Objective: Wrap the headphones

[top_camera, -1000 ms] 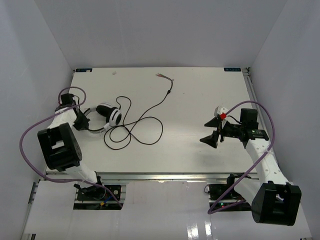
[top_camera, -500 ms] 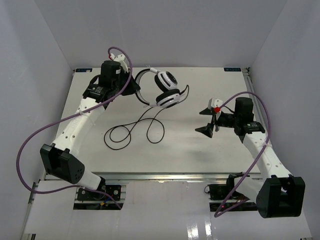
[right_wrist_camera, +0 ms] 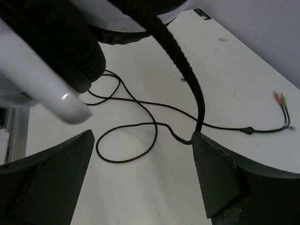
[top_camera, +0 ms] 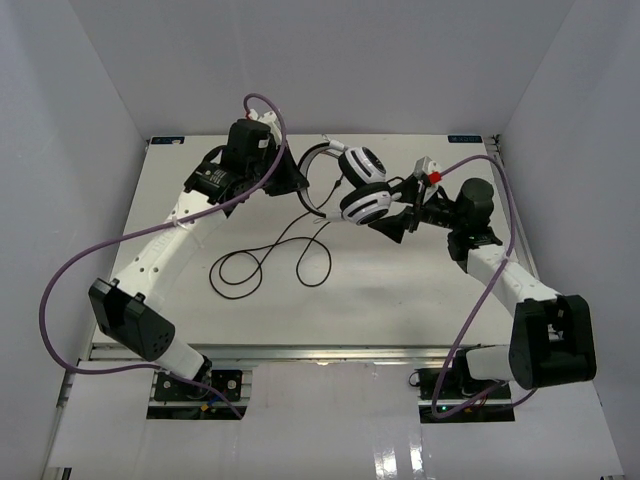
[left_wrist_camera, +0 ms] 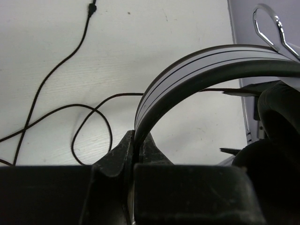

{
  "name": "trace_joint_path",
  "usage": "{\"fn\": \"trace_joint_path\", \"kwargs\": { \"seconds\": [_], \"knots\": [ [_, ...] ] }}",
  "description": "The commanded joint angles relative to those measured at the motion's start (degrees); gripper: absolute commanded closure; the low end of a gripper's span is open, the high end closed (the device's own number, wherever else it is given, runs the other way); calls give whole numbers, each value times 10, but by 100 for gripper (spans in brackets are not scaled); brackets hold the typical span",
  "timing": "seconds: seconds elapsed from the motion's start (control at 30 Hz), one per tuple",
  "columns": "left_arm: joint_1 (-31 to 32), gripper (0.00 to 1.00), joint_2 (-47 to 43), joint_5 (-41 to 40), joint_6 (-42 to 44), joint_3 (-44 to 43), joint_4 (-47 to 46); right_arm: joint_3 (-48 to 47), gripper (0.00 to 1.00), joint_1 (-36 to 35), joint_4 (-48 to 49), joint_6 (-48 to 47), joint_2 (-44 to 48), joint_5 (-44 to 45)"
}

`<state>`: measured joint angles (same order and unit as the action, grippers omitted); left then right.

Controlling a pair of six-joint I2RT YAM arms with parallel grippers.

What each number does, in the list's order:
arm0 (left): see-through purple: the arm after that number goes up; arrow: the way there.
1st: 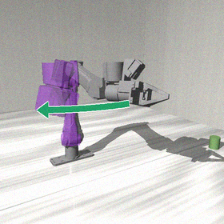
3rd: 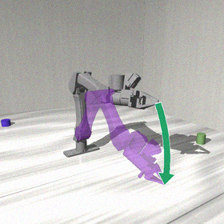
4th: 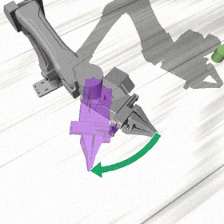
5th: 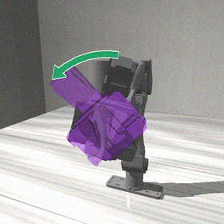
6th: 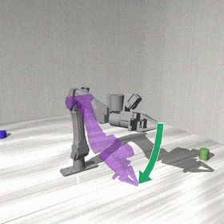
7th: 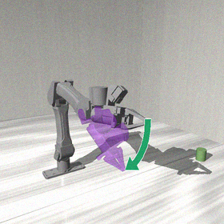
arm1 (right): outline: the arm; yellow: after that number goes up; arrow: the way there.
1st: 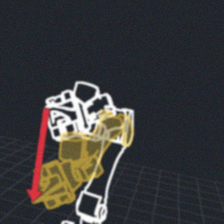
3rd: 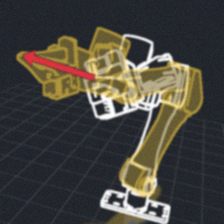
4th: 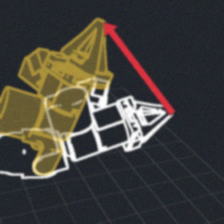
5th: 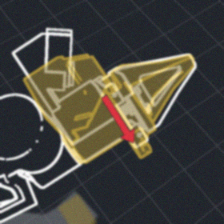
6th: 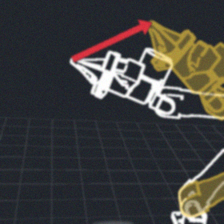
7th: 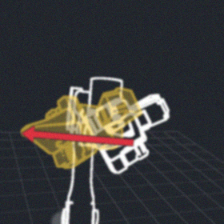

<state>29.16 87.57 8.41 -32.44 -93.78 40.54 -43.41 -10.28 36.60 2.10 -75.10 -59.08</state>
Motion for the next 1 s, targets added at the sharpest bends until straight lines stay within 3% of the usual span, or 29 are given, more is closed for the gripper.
{"fn": "trace_joint_path", "kwargs": {
  "seconds": [0.0,0.17,0.4,0.47,0.63,0.73,0.83,0.9,0.97],
  "knots": [
    [3,100,-40,51,-58,-60,-35,9,7,-17,191,121,-44,8],
    [3,100,-63,68,-83,-102,-32,13,5,-17,324,188,-87,-5],
    [2,100,-65,101,-110,-139,-33,-19,4,-19,361,244,-124,5],
    [2,100,-64,112,-128,-146,-42,-25,0,-19,415,310,-149,5],
    [2,100,-63,128,-146,-161,-53,-60,9,-36,590,481,-204,-9],
    [2,100,-64,119,-144,-170,-46,-59,8,-52,592,483,-187,-36],
    [2,100,-60,95,-133,-186,-21,-28,6,-54,483,368,-128,-35],
    [2,100,-58,80,-121,-197,-9,-33,4,-59,130,106,-70,66],
    [2,100,-59,63,-110,-201,5,-58,7,-69,-54,-32,-16,213]
  ]
}}
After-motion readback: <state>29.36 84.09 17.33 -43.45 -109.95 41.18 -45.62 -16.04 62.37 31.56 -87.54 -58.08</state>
